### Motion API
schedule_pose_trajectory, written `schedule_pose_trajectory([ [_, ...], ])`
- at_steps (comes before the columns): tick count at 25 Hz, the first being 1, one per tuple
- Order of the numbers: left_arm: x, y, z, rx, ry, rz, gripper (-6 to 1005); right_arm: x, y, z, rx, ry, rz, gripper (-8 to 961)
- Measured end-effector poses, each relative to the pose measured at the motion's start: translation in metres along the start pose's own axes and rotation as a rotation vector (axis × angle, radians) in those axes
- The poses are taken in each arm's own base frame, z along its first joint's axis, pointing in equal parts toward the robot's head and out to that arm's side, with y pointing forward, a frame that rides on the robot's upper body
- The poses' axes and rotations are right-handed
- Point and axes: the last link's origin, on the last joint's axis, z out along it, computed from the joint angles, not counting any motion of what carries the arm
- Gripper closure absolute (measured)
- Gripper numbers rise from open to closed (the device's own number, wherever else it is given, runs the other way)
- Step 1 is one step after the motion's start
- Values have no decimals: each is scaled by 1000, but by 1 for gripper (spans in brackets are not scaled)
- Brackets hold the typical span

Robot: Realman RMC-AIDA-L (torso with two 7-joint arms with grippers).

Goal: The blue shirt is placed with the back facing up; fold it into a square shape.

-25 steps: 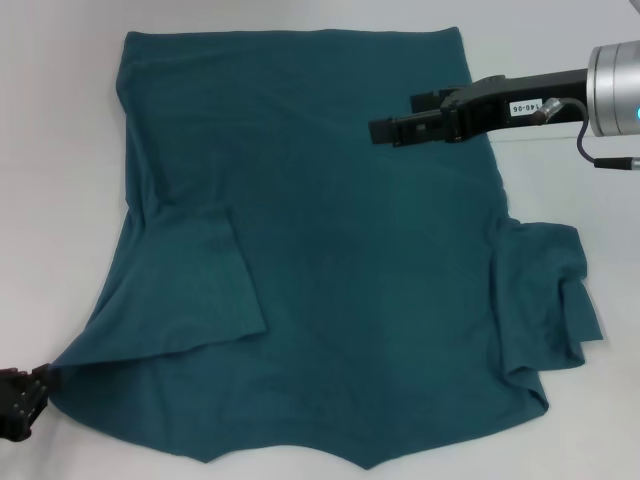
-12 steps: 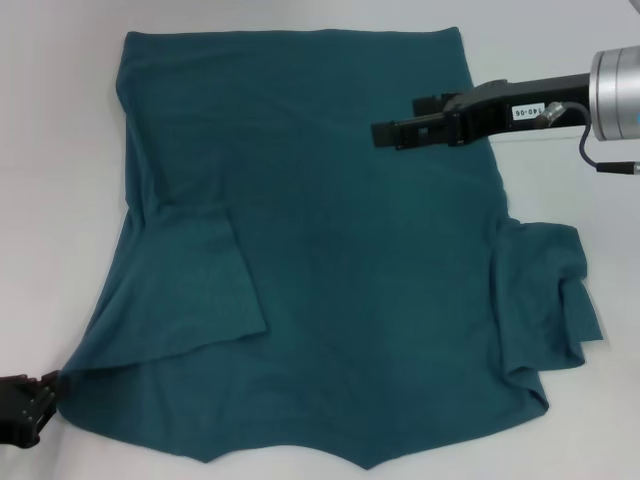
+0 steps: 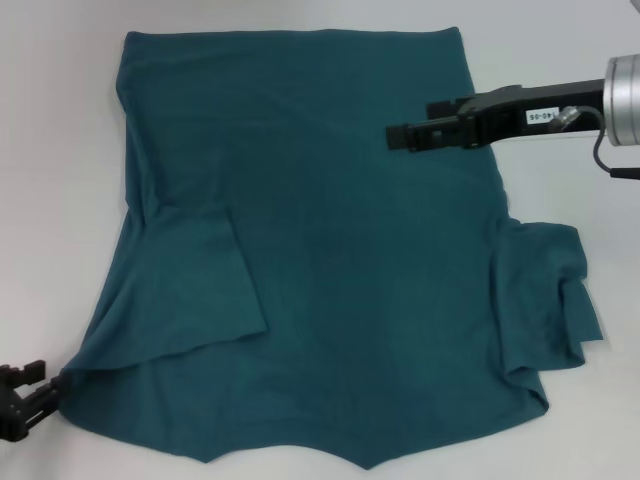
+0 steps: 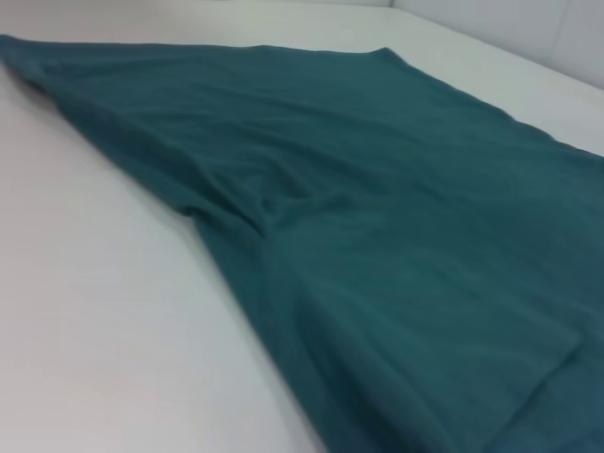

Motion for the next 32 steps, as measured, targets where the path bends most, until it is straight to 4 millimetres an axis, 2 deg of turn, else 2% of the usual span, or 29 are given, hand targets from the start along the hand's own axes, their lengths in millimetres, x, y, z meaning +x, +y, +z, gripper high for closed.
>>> schedule_pose_trajectory([
  [4,0,-5,-7,21,11,-19,685,2,-4,-7,20,-11,19,14],
  [9,9,-5,-27,-22,84,-39,481,2,-9,-23,49,-19,33,14],
  [14,33,6,-43,-198,148,-17,464,5,-18,-47,141,55,71,14],
  [15,33,6,-43,-198,148,-17,464,7,-20,-53,173,90,87,14],
  [16,42,14,-44,-291,149,6,464,9,-22,-56,195,114,100,14],
  [18,48,20,-43,-350,142,23,465,15,-27,-63,258,193,146,14],
  [25,63,38,-20,-513,-3,109,467,57,-45,-79,467,451,323,13],
  [32,74,43,-2,-541,-92,167,469,98,-47,-87,484,498,448,22],
])
